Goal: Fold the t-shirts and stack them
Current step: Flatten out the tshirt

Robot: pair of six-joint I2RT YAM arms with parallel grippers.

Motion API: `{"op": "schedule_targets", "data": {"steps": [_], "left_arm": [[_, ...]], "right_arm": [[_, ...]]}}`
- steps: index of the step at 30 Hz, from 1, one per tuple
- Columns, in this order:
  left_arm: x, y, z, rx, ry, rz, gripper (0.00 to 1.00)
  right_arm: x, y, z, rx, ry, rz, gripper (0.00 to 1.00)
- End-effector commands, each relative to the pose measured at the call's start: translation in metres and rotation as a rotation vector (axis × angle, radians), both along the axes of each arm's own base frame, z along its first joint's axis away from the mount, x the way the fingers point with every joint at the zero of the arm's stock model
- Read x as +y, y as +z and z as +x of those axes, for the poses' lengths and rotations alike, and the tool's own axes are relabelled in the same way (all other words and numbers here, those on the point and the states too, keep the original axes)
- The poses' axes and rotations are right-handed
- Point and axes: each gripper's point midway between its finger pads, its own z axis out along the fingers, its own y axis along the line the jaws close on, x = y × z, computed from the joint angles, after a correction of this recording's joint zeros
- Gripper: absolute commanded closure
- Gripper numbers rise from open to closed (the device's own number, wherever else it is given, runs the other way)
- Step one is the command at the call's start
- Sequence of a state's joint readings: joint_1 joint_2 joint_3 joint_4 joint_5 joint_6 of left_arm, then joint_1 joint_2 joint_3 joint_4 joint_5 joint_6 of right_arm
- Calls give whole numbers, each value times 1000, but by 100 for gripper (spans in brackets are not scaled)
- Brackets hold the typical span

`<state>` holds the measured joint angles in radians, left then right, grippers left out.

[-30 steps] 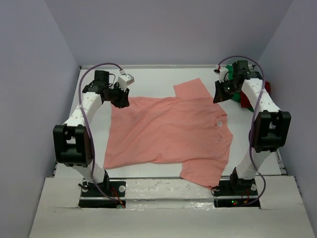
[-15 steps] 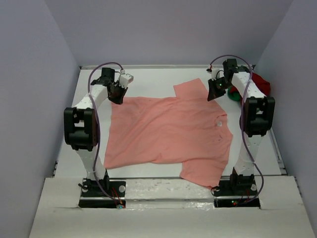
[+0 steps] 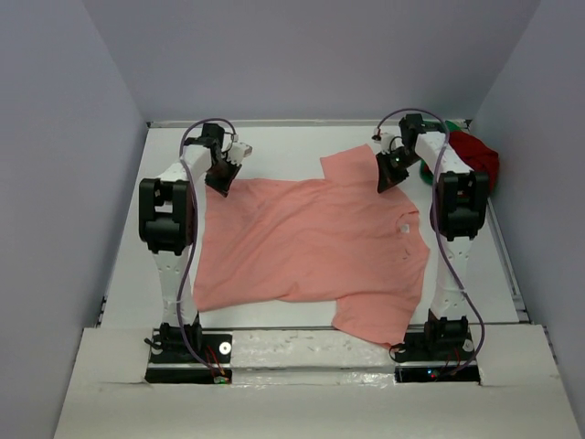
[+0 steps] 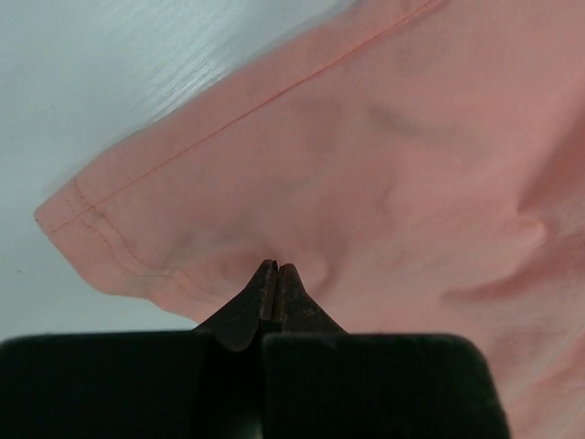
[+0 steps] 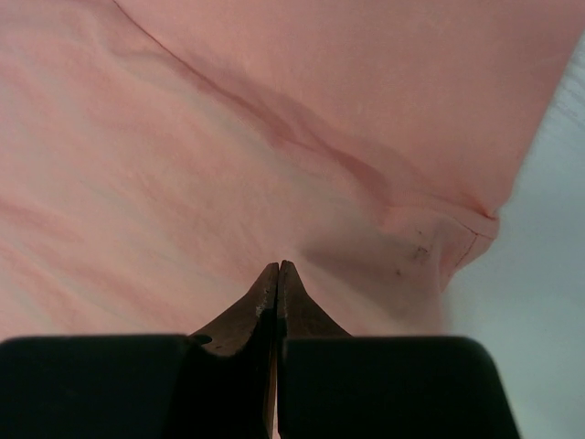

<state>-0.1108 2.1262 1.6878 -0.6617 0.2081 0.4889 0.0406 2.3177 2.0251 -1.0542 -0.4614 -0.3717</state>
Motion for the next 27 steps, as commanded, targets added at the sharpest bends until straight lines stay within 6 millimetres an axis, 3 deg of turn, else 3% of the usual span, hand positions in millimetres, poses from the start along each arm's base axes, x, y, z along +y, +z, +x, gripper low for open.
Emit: {"op": "schedule_targets", "data": {"steps": [1,9,16,18,19,24,27], "left_arm": [[2,12,5,9,13,30,100],[3,7,23,1,40,53,100],[3,18,52,-59,65,92,100],[0,13,57,-54,68,84,100],[-3,19,63,-69,65,72,100],[-9,4,69,-37,62,76,100],[-11,8,73,-58,65,77,100]], "right_arm": [[0,2,4,1,20,-23,100],[-9,-17,27,3,-8,-80,100],[-17,-20,56,-56,-43,-127,100],[-20,-19,65,-85,-56,-144,100],[-21,-21,66,-88,-58,-150,100],[-24,-23,74,-111,-66,-170,100],[-27,-27,74,-110,-63,-187,100]]}}
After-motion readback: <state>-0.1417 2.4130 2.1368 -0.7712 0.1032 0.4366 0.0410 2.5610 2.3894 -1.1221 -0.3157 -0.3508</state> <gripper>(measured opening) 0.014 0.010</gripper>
